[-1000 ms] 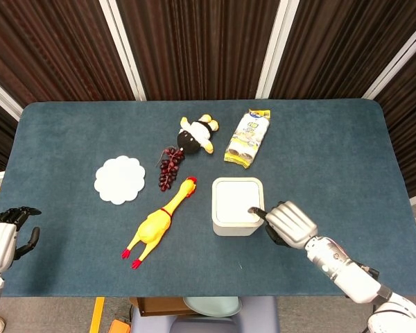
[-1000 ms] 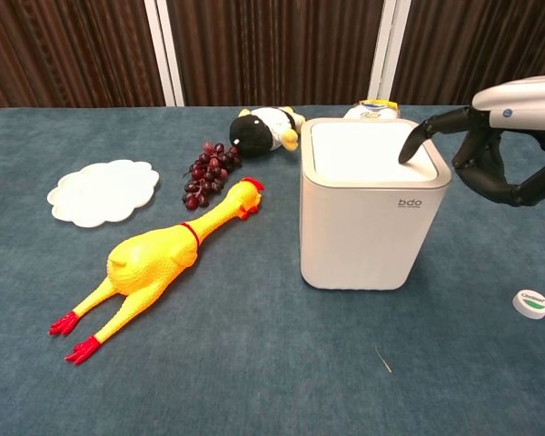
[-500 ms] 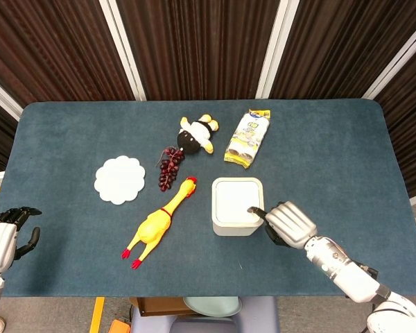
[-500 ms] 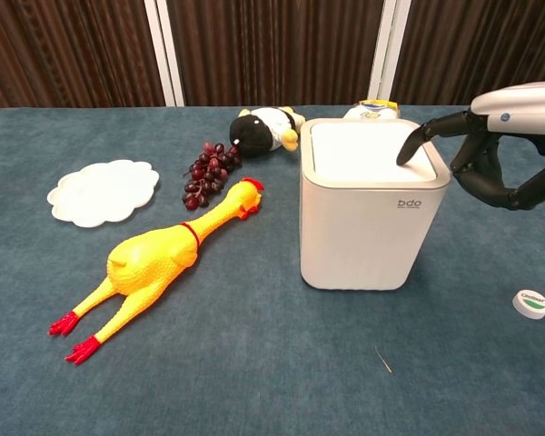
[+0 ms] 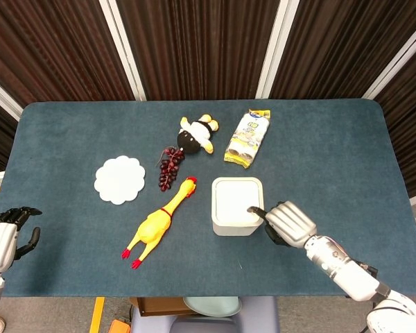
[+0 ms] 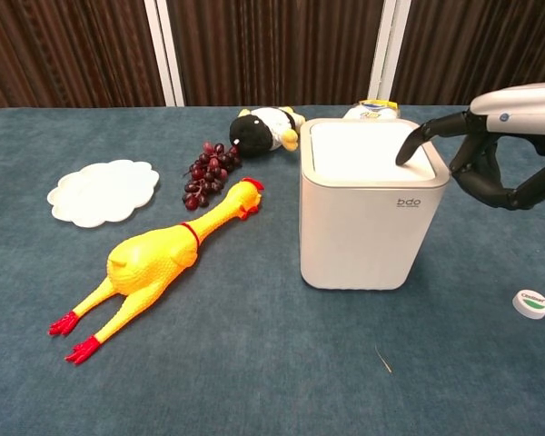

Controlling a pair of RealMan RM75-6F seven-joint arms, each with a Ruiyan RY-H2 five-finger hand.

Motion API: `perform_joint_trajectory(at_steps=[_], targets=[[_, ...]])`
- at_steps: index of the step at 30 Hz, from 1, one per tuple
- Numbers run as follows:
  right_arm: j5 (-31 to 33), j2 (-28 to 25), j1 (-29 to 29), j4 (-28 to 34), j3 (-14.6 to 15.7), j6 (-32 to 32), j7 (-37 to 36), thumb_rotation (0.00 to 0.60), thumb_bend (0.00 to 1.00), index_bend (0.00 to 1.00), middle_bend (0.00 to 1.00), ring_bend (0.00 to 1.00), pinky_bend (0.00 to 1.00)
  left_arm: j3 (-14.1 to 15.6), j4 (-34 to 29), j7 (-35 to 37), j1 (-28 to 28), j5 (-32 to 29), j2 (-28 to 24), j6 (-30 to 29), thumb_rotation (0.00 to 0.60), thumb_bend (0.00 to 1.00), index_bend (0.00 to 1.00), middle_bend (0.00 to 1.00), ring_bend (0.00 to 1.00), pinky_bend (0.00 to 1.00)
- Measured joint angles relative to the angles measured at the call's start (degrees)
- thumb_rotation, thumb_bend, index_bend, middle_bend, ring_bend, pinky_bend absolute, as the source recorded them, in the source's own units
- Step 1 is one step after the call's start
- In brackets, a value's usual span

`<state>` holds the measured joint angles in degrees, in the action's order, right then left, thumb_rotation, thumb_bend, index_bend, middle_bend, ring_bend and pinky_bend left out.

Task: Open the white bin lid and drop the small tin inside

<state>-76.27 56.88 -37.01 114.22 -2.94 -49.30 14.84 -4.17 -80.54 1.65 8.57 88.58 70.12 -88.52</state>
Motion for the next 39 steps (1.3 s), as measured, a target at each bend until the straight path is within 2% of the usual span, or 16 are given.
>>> perform_joint_trajectory(at_steps=[4,7,13,19,25,28,30,33,35,39], targets=[[-1.31,-0.70,1.06,0.59,-0.21,-2.70,-0.32,0.600,0.73,0.33,0.77,0.65,0.59,0.01,0.03,0.03,-0.03,0.06,0.02,-0.10,0.600,0.46,0.38,0.39,0.37,0.48],[-3.01,-1.17,2.77,1.07,-0.34,-6.98,0.15,0.600,0.73,0.33,0.77,0.65,0.59,0.02,-0.01,-0.08,0.02,-0.04,0.03,0.13,0.600,0.46,0.38,0.39,0.37,0.48],[-7.48,-1.77,8.74,1.33,-0.14,-19.17,1.72,0.600,0.73,0.33,0.77,0.65,0.59,0.19,-0.10,-0.55,0.12,0.21,0.12,0.26,0.600,0.46,0.38,0.39,0.37,0.48],[-11.90,-3.90,17.09,-0.09,2.07,-29.10,-0.36,0.600,0.73,0.34,0.78,0.66,0.60,0.13,-0.18,-0.68,0.07,0.07,0.14,0.18,0.600,0.46,0.38,0.39,0.37,0.47],[-14.25,-3.97,23.33,-6.10,4.60,-35.95,-5.76,0.600,0.72,0.40,0.79,0.69,0.62,0.16,-0.17,-0.84,0.12,0.04,0.21,0.35,0.600,0.46,0.38,0.39,0.37,0.48],[-14.73,-2.26,25.59,-10.25,5.04,-38.37,-10.34,0.600,0.56,0.43,0.80,0.70,0.63,0.29,-0.26,-1.20,0.21,0.22,0.28,0.49,0.600,0.46,0.38,0.39,0.37,0.48],[-14.77,-0.53,26.98,-13.78,5.19,-39.62,-13.69,0.600,0.35,0.44,0.80,0.70,0.63,0.36,-0.25,-1.43,0.28,0.25,0.35,0.68,0.600,0.46,0.38,0.39,0.37,0.48],[-14.19,2.31,28.29,-18.56,5.22,-39.96,-16.46,0.600,0.19,0.44,0.81,0.71,0.64,0.46,-0.27,-1.72,0.37,0.16,0.41,1.06,0.600,0.46,0.38,0.39,0.37,0.48],[-13.46,4.03,28.54,-20.59,5.11,-38.98,-17.29,0.600,0.15,0.41,0.82,0.71,0.64,0.48,-0.25,-1.79,0.38,0.08,0.44,1.13,0.600,0.46,0.38,0.39,0.37,0.48],[-12.41,5.45,27.93,-21.80,4.86,-35.30,-18.03,0.600,0.14,0.41,0.83,0.73,0.66,0.43,-0.34,-1.85,0.37,0.01,0.41,1.09,0.600,0.46,0.38,0.39,0.37,0.48]])
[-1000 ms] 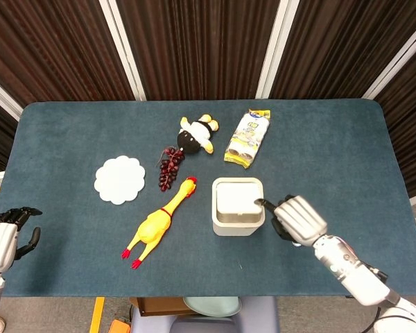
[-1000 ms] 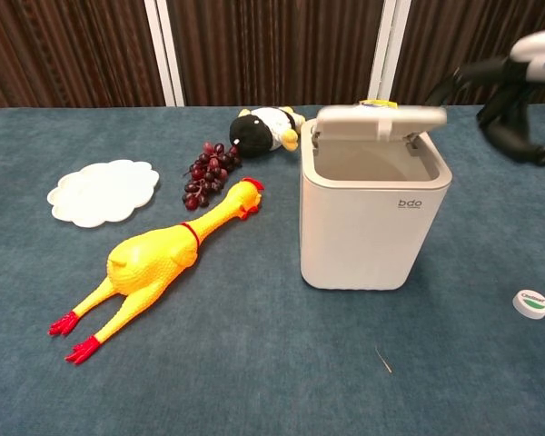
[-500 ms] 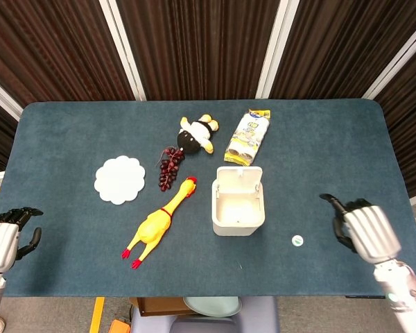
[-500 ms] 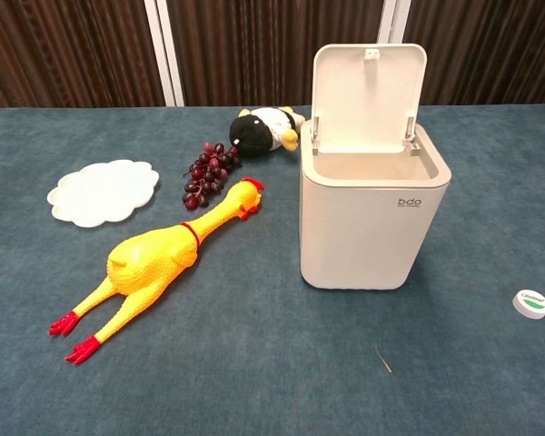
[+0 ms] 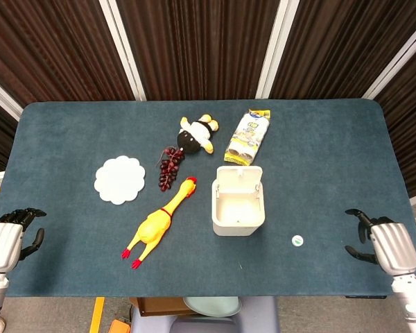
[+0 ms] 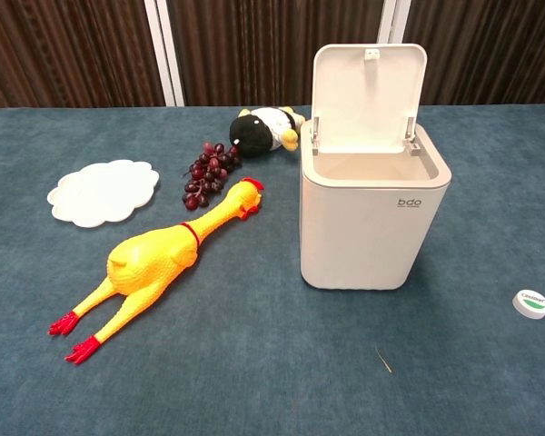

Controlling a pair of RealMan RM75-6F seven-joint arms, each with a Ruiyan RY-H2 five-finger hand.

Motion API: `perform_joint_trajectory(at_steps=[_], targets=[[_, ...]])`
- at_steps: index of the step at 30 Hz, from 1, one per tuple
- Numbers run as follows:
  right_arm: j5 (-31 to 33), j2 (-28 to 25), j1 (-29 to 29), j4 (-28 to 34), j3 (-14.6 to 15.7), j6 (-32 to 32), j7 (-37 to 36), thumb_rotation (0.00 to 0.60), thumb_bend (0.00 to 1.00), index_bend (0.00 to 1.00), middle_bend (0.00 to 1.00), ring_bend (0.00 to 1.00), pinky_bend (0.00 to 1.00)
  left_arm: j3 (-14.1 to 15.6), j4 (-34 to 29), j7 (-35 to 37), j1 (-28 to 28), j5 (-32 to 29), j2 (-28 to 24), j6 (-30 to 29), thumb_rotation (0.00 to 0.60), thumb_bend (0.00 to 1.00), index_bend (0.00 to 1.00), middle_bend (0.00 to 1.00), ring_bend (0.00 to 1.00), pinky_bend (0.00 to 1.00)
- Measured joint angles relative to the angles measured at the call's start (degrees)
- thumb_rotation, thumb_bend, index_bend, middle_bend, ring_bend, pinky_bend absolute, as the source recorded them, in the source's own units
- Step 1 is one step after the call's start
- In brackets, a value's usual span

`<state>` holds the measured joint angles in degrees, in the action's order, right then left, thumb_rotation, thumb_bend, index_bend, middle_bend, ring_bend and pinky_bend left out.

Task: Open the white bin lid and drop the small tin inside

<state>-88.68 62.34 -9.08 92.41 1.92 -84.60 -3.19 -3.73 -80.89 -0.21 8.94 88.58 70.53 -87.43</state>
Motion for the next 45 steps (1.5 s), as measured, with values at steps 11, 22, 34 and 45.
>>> perform_joint_trajectory(at_steps=[11,22,34,45], targets=[[2.15,3.25,-5.12,-3.06,-0.68,12.64,0.20,0.600,0.34,0.52,0.86,0.76,0.69,0.01,0.00,0.18,-0.04,-0.07,-0.11,-0.02,0.600,0.46,0.38,0.39,0.37,0.48],[2.69,4.46,-7.50,-4.27,-0.37,17.60,1.33,0.600,0.36,0.47,0.86,0.76,0.69,-0.08,-0.02,0.19,-0.10,-0.21,-0.16,-0.10,0.600,0.46,0.38,0.39,0.37,0.48],[4.24,7.56,-9.11,-5.92,-0.22,22.25,2.58,0.600,0.36,0.49,0.86,0.76,0.70,-0.38,0.24,0.91,-0.23,-0.61,-0.25,-0.34,0.600,0.46,0.38,0.39,0.37,0.48],[5.06,10.20,-10.76,-7.84,-0.15,25.56,3.15,0.600,0.36,0.50,0.86,0.77,0.70,-0.61,0.54,1.64,-0.29,-0.91,-0.30,-0.41,0.600,0.46,0.38,0.39,0.37,0.48]])
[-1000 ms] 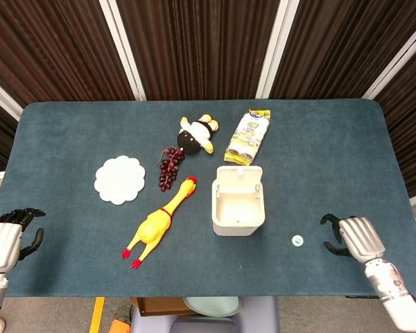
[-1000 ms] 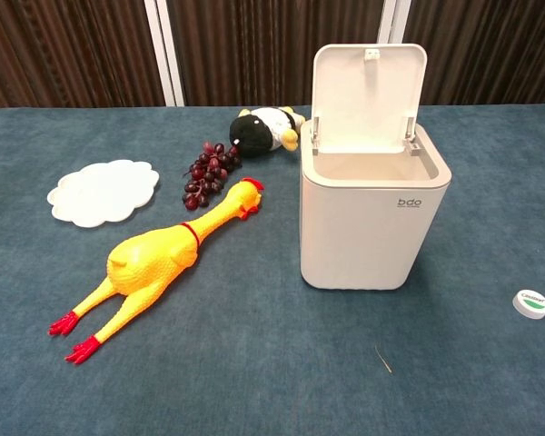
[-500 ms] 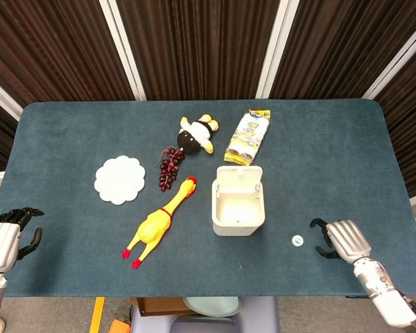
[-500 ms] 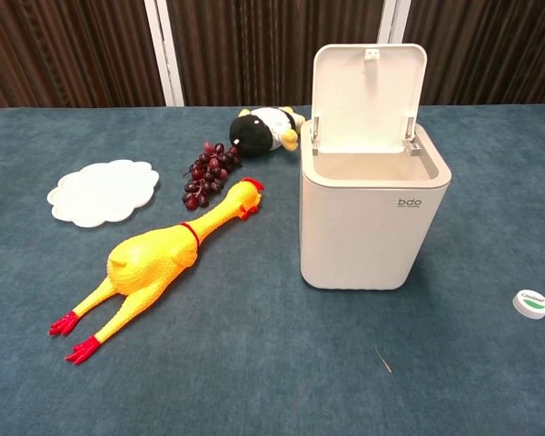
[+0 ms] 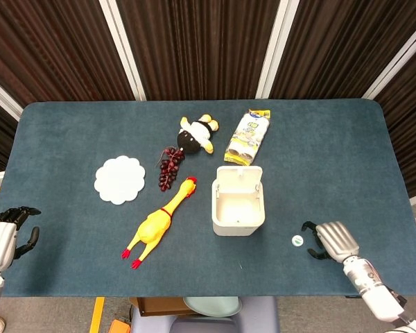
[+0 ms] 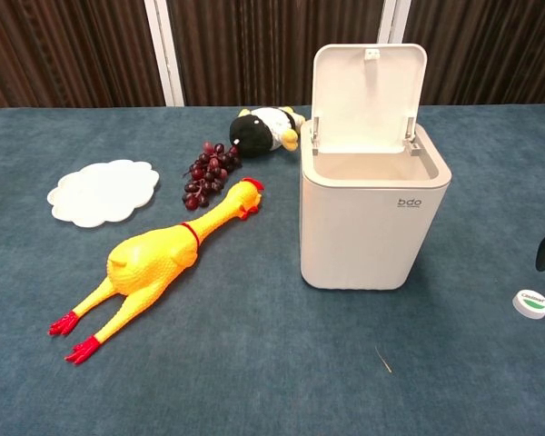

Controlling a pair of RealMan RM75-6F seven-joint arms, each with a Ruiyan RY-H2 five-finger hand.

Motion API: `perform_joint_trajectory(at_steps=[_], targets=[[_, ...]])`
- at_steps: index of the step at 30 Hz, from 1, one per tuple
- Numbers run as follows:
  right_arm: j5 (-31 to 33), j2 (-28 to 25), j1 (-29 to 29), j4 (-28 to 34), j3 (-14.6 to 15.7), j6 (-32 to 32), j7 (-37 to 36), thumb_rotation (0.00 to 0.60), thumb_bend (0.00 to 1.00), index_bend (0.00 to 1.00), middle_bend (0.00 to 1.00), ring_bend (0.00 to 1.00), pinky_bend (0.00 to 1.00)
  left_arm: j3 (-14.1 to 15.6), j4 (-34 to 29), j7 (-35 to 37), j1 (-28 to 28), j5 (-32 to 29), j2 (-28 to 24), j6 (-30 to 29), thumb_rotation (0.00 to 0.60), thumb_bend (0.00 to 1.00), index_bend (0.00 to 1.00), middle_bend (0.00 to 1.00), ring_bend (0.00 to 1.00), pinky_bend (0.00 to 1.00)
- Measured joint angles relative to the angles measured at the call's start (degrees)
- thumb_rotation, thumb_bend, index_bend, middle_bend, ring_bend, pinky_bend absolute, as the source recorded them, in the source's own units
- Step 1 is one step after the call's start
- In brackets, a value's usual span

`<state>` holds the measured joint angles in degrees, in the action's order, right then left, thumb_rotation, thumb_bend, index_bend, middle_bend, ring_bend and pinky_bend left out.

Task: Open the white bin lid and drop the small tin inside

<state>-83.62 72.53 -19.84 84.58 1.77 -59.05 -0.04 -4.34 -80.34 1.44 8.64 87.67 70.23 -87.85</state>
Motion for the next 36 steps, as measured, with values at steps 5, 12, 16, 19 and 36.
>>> perform_joint_trajectory(at_steps=[5,12,16,19,36], targets=[[0.41,1.61,-0.77,-1.37,-0.23,1.13,0.34,0.600,0.36,0.51,0.86,0.77,0.70,-0.04,-0.03,0.18,-0.09,0.14,-0.07,-0.33,0.600,0.46,0.38,0.39,0.37,0.48],[1.14,3.79,-1.82,-3.22,-0.59,2.66,0.56,0.600,0.36,0.53,0.86,0.77,0.70,-0.10,-0.11,0.44,-0.22,0.28,-0.17,-0.73,0.600,0.46,0.38,0.39,0.37,0.48],[1.63,4.72,-2.30,-4.23,-0.76,3.39,0.68,0.600,0.36,0.54,0.86,0.77,0.70,-0.22,-0.15,0.80,-0.34,0.22,-0.29,-1.02,0.600,0.46,0.38,0.39,0.37,0.48],[1.89,5.37,-2.58,-4.92,-0.89,3.68,0.64,0.600,0.36,0.55,0.86,0.77,0.70,-0.34,-0.16,1.07,-0.47,0.17,-0.37,-1.31,0.600,0.46,0.38,0.39,0.37,0.48],[2.16,6.27,-2.97,-5.92,-0.67,3.74,0.63,0.600,0.36,0.66,0.87,0.78,0.71,-0.38,-0.12,1.32,-0.52,0.24,-0.43,-1.37,0.600,0.46,0.38,0.39,0.37,0.48]])
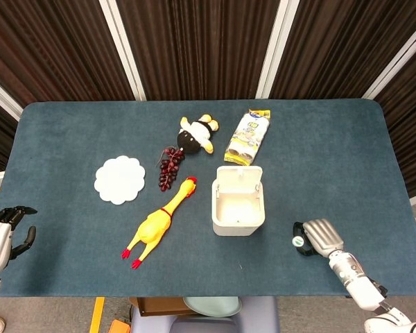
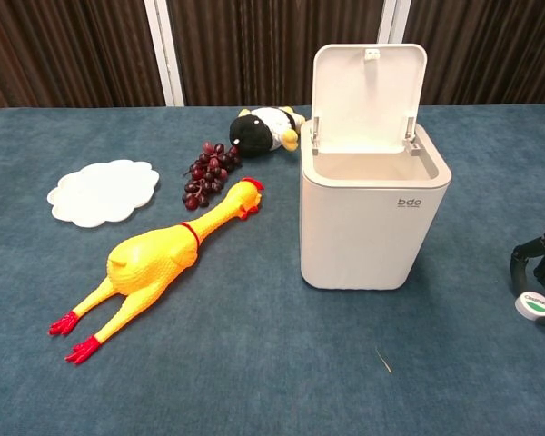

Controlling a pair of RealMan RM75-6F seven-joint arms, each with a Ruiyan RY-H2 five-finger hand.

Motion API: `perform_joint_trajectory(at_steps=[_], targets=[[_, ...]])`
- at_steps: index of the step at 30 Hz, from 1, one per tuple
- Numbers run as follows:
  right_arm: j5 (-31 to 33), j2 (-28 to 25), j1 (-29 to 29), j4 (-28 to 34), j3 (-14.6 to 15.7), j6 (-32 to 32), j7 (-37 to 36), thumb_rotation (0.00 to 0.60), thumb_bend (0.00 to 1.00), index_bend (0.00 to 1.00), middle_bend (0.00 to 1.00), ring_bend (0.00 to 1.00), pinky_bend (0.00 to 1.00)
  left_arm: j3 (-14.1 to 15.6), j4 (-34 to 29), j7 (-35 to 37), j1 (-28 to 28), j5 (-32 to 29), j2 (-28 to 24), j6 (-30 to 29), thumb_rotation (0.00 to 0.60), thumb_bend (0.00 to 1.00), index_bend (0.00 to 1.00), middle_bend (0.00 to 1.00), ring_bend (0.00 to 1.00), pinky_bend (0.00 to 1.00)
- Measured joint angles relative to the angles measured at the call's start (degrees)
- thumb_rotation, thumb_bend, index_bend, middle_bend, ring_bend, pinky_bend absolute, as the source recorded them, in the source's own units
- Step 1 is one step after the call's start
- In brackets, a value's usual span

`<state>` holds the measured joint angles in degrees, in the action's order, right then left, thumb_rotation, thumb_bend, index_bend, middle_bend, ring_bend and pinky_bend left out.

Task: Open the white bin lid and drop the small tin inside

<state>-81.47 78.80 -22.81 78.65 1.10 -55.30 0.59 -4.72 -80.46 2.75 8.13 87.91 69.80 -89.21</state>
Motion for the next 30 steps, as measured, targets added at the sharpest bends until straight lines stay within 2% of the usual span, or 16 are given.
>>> perform_joint_trajectory(at_steps=[10,15,23,30], targets=[[-0.16,-0.70,0.59,0.93,-0.19,-2.27,0.77,0.600,0.36,0.71,0.88,0.79,0.71,-0.04,0.00,0.09,-0.03,-0.06,-0.01,0.01,0.600,0.46,0.38,0.39,0.37,0.48],[-1.15,-3.19,1.92,4.05,-0.93,-7.46,1.23,0.600,0.36,0.72,0.88,0.79,0.71,-0.09,0.08,0.24,-0.05,-0.23,-0.03,0.12,0.600,0.46,0.38,0.39,0.37,0.48],[-4.87,-13.00,6.11,16.61,-2.12,-20.10,1.58,0.600,0.36,0.72,0.88,0.79,0.71,0.17,0.01,-0.53,0.19,0.10,0.16,0.56,0.600,0.46,0.38,0.39,0.37,0.48],[-8.94,-21.43,6.65,26.33,-3.29,-22.37,0.65,0.600,0.36,0.72,0.88,0.79,0.71,0.37,-0.09,-1.25,0.37,0.15,0.33,1.05,0.600,0.46,0.38,0.39,0.37,0.48]])
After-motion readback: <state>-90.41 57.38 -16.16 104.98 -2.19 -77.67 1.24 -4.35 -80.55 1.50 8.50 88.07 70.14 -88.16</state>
